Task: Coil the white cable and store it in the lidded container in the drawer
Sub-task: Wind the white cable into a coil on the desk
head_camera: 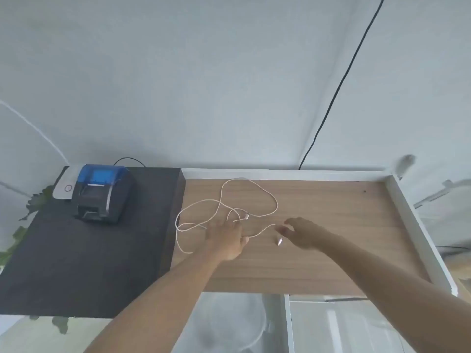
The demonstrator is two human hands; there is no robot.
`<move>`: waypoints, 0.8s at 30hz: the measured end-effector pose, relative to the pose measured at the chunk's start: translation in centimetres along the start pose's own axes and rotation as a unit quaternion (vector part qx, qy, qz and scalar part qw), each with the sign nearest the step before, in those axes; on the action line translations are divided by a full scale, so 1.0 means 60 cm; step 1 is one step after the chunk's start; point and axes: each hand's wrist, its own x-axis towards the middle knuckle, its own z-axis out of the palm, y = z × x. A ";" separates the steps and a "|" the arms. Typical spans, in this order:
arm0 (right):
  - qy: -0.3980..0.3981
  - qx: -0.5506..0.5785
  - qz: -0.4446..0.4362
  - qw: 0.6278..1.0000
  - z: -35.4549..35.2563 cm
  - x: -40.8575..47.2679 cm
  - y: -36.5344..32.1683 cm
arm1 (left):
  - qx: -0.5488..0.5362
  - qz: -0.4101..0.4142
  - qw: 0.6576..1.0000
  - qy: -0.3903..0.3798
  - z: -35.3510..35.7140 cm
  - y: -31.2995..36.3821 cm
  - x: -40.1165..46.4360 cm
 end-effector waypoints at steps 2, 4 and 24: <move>0.002 0.009 0.017 1.000 0.012 0.020 0.004 | 0.019 0.004 1.000 -0.013 0.014 0.013 0.014; -0.001 0.016 0.032 0.999 0.032 0.035 0.008 | 0.024 0.008 1.000 -0.011 0.035 0.026 0.025; -0.080 0.724 0.141 0.670 0.077 0.027 0.025 | 0.034 0.032 0.994 0.103 0.058 0.046 0.021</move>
